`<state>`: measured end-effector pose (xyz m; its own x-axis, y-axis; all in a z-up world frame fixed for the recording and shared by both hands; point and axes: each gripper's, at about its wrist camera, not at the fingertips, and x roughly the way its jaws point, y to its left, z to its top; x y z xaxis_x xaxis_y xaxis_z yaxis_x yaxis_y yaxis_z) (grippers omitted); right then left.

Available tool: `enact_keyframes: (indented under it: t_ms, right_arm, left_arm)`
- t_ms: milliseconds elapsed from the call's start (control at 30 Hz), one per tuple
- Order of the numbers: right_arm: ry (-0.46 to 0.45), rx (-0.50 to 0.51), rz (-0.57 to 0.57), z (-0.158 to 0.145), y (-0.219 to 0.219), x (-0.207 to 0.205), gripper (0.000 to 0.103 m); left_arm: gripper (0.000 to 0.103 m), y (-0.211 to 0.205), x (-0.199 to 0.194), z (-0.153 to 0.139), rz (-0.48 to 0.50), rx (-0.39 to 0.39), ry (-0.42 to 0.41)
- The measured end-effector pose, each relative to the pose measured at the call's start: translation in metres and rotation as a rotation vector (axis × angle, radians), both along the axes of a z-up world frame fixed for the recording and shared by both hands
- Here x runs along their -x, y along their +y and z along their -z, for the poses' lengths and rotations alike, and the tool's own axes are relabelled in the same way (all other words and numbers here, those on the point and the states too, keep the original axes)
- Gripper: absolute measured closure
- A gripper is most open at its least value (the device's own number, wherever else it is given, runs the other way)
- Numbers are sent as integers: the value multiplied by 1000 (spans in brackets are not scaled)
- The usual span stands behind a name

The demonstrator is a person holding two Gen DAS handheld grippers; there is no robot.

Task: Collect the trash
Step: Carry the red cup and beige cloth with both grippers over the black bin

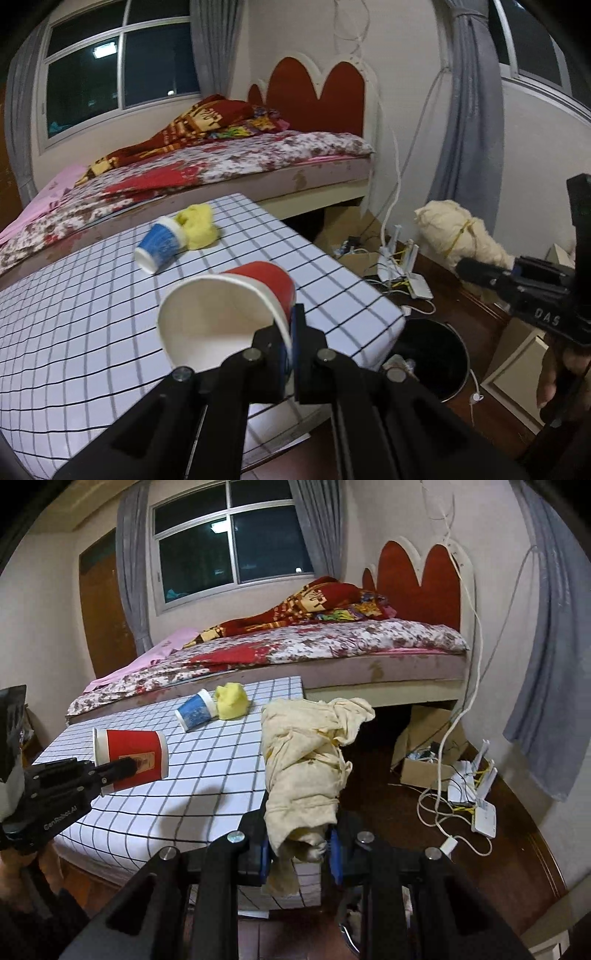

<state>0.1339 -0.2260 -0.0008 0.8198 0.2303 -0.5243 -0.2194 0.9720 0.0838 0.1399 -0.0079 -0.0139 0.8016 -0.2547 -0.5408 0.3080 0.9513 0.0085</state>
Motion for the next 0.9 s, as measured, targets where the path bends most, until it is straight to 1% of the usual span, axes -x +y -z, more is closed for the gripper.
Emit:
enact_keyframes:
  t_ms: [367, 600, 900]
  right_arm:
    - [41, -3, 84, 15, -45, 9, 77]
    - [84, 3, 143, 31, -78, 13, 77]
    - [152, 2, 234, 57, -129, 26, 77]
  left_arm:
    - [100, -60, 0, 9, 108, 7, 24]
    - [100, -98, 4, 18, 191, 17, 48]
    - [100, -152, 9, 39, 306, 39, 112]
